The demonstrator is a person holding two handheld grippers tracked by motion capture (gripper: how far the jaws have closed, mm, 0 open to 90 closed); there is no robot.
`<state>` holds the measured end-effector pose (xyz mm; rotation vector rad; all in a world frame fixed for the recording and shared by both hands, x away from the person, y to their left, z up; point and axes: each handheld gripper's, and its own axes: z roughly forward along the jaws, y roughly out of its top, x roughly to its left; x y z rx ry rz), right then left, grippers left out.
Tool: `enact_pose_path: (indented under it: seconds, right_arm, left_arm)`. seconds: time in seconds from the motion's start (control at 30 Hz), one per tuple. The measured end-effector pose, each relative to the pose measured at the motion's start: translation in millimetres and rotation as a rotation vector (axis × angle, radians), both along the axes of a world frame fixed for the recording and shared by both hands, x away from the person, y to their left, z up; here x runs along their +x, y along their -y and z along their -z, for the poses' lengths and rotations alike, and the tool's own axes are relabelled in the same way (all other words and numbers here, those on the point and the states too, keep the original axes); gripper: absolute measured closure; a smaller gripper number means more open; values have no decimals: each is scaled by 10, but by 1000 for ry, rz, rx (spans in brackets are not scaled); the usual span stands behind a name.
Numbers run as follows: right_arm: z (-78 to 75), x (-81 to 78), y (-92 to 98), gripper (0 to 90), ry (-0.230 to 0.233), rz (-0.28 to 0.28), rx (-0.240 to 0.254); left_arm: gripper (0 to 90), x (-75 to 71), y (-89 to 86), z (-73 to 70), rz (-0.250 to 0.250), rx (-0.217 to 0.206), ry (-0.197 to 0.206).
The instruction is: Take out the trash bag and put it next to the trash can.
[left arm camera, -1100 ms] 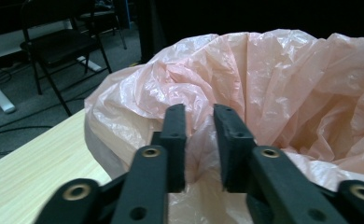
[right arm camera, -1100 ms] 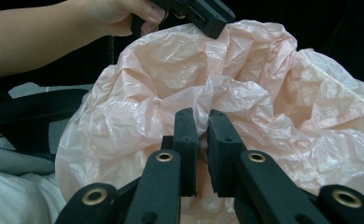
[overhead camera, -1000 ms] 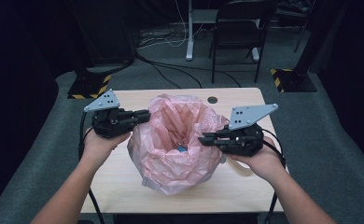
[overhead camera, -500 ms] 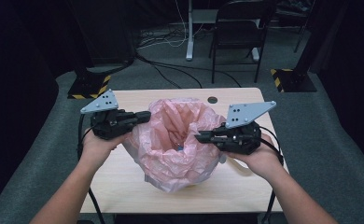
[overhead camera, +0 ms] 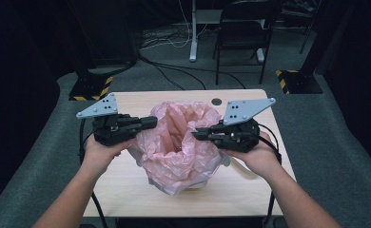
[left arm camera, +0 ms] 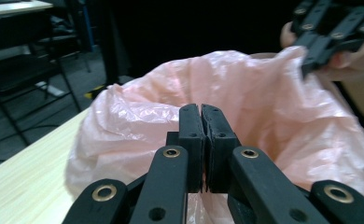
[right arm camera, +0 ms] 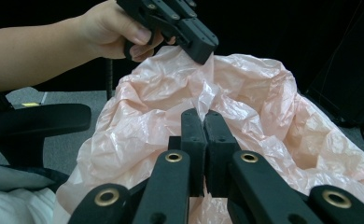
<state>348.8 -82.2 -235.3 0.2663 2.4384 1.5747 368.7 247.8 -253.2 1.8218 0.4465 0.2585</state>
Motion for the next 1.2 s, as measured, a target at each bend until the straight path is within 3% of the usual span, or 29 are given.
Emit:
enact_pose_path:
  seconds: [0.67, 1.2]
  right_arm:
    - [22, 144, -183, 885, 0, 0, 10]
    - [-26, 226, -500, 886, 13, -28, -7]
  left_arm:
    - [875, -87, 193, -11, 86, -16, -6]
    - [871, -132, 85, -4, 82, -26, -12]
